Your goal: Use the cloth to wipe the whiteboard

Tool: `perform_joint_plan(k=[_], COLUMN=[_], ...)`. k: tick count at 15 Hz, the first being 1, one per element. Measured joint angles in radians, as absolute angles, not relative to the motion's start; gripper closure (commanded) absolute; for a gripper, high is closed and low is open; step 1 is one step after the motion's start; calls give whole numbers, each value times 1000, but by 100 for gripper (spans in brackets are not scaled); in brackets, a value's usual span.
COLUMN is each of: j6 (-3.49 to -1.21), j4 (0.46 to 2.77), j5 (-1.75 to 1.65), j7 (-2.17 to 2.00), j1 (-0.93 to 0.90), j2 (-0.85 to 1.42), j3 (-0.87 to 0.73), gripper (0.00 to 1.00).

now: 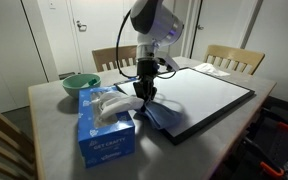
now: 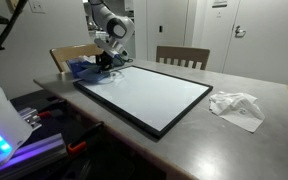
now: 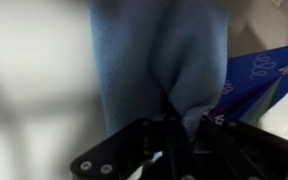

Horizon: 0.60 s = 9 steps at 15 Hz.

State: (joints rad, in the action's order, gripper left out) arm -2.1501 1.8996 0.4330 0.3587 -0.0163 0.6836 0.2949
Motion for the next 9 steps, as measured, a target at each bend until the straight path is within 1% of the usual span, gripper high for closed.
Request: perform_joint_plan(k=[9], j6=[-2112], j4=[1943], j5=[460], j7=[406], j1=[23], j2=[679], j3=[293], gripper=[98])
